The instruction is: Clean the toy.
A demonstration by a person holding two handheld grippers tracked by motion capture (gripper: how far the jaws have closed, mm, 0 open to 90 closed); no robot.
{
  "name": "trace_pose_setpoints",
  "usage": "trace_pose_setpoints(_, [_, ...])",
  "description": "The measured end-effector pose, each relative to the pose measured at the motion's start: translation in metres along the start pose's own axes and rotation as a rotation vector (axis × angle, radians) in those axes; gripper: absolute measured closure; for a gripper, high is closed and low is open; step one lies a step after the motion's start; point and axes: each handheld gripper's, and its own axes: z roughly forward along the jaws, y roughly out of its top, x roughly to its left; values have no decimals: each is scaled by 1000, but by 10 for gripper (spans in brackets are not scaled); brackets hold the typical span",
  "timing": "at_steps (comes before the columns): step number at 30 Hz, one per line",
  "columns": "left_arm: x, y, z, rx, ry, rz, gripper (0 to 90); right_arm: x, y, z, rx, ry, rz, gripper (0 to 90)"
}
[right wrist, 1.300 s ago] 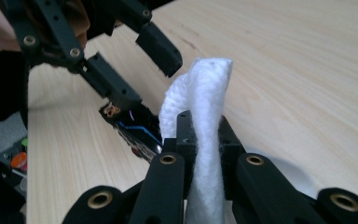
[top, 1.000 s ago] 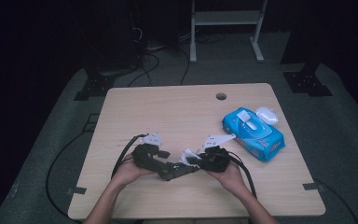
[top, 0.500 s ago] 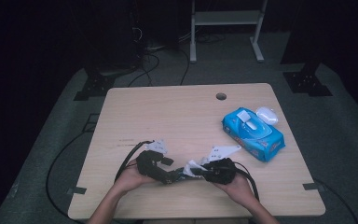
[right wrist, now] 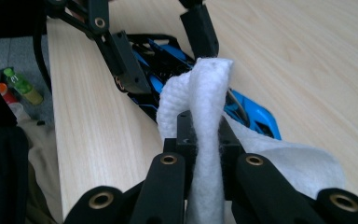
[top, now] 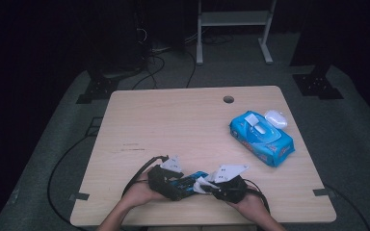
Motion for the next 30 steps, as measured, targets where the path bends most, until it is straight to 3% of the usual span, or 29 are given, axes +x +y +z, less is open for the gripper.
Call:
trace_pose_setpoints(4, [-5,-1,7,39,28,19,279,1,-5,4,39,1,-1,841])
trace_pose_setpoints(7, [-10,-1,14,86,59,67,262,3,-10,9,76,3,-11,840])
trace_pose_setpoints(11, [-9,2,14,76,61,64,255,0,-9,4,52,2,11,839])
trace_pose_setpoints(22, [-10,15,26,99,100,94,192,-17,-16,-38,-24,-58,85,835])
trace_pose_setpoints(30, [-5,16,37,122,68,75,184,-23,-31,-54,-39,-81,128,834])
